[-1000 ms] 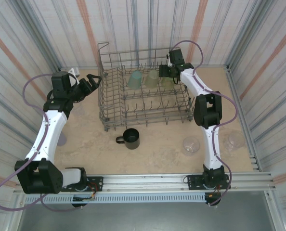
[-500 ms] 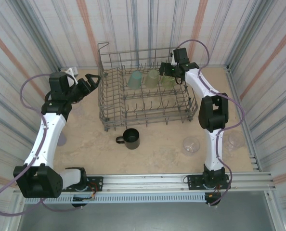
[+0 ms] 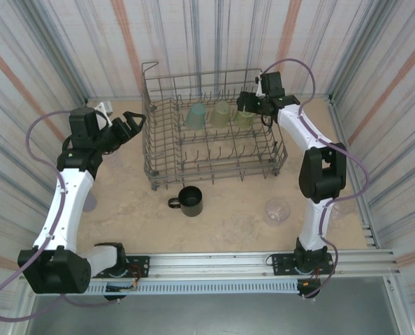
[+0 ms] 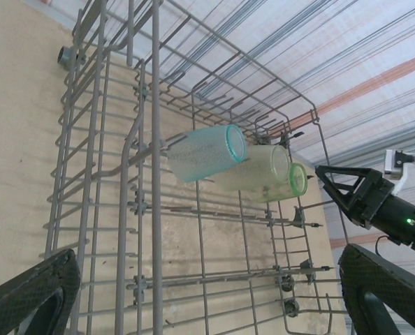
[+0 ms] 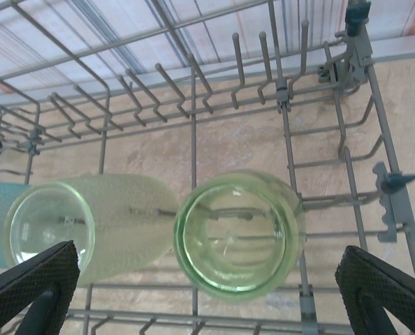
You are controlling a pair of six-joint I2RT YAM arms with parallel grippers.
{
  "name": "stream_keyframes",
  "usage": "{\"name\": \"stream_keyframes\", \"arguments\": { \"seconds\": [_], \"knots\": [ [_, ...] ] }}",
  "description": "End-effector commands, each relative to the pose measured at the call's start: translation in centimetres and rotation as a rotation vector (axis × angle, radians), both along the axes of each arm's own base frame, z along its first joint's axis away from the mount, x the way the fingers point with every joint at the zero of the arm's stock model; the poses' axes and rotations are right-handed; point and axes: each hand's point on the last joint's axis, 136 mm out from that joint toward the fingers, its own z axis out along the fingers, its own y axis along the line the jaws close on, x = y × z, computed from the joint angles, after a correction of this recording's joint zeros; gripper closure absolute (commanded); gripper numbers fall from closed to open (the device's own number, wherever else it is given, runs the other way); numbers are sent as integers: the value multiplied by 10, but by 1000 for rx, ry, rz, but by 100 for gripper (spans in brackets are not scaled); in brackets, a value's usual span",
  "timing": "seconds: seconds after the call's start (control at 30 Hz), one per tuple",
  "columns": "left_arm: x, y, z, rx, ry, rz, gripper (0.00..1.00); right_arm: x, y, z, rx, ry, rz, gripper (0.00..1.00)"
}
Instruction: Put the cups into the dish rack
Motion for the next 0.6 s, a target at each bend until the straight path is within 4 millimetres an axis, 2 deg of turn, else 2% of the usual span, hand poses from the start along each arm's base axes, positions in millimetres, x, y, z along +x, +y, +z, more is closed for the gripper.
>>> {"name": "stream_keyframes", "arguments": {
  "seconds": [0.0, 0.13, 0.23, 0.57],
  "knots": [
    [-16, 1, 6, 6, -3, -8, 1, -14, -2, 24, 45, -35, -7, 1],
    [-28, 0, 2, -10, 12, -6, 1, -34, -5, 33, 73, -44, -8, 1],
    [-38, -8, 2, -31, 22, -34, 1, -53, -5, 41, 96, -55, -4, 1],
    [-88, -28, -15, 85, 71, -61, 1, -132, 5, 62, 99, -71, 54, 1]
  ]
}}
